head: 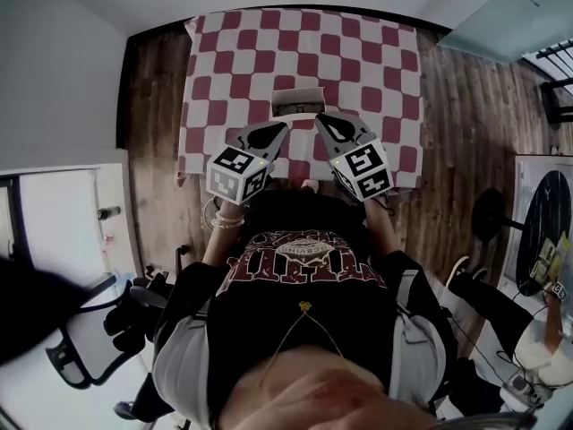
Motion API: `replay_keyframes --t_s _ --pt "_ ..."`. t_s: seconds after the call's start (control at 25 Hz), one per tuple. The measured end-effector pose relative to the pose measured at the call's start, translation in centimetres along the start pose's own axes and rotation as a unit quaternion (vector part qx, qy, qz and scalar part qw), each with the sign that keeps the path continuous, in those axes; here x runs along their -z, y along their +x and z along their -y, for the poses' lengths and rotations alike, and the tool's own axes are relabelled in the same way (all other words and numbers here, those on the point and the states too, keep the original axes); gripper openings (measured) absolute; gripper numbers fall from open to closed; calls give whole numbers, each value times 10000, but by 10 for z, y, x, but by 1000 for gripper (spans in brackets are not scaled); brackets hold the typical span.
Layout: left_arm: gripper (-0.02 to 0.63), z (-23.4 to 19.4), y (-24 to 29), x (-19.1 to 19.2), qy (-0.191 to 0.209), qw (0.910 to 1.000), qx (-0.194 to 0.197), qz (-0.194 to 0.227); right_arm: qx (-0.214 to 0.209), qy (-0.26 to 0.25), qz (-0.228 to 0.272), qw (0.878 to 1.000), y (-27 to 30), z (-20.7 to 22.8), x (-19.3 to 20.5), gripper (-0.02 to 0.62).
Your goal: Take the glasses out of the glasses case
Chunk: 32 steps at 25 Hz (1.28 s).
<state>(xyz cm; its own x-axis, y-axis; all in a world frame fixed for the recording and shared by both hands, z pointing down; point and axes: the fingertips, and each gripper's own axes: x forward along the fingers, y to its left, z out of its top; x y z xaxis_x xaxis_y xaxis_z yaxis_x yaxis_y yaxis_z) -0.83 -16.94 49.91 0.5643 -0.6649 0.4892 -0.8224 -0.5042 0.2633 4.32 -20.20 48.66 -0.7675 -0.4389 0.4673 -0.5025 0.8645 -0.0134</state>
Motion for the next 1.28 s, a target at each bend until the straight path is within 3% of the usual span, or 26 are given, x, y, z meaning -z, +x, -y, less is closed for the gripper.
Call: replay_keyframes --t_s 0.16,0.92,1.28 --pt "-2 -7 -2 9 -4 9998 45 -205 -141 33 -46 9999 2 -2 1 17" --pt "-2 -28 4 25 -202 9945 750 -703 78 -58 -625 9980 35 18 16 17" --pt "-2 -41 3 35 -351 9927 788 -847 -52 -267 -1026 9944 67 22 35 17"
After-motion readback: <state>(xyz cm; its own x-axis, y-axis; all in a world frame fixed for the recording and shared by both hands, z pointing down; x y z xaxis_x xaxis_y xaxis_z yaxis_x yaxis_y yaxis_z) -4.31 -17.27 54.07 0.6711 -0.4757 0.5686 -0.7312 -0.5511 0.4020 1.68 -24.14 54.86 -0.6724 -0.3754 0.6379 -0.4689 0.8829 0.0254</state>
